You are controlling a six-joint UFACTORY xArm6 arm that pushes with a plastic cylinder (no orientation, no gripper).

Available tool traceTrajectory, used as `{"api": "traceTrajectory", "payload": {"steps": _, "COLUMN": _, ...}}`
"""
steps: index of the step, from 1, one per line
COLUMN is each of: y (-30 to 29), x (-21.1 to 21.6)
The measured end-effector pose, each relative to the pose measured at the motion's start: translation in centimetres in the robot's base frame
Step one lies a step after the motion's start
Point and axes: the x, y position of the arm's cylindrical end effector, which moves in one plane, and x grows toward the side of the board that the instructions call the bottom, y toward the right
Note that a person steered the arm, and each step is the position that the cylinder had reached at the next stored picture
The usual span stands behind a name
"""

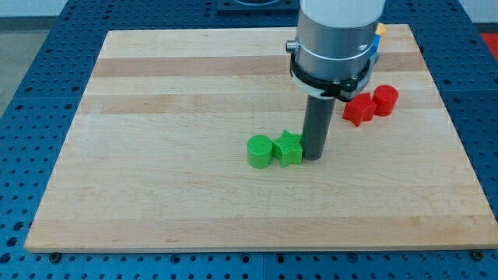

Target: Move your arm to top right

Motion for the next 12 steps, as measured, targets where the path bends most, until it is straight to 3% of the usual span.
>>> {"api": "traceTrajectory", "payload": {"steps": 1, "y": 2.4, "x": 0.1}}
{"api": "traceTrajectory", "payload": {"steps": 3, "y": 14.0, "x": 0.1}}
{"api": "traceTrajectory", "payload": {"steps": 5, "y": 21.6, "x": -2.4}}
{"api": "traceTrajectory", "payload": {"steps": 12, "y": 23.4, "x": -23.4}}
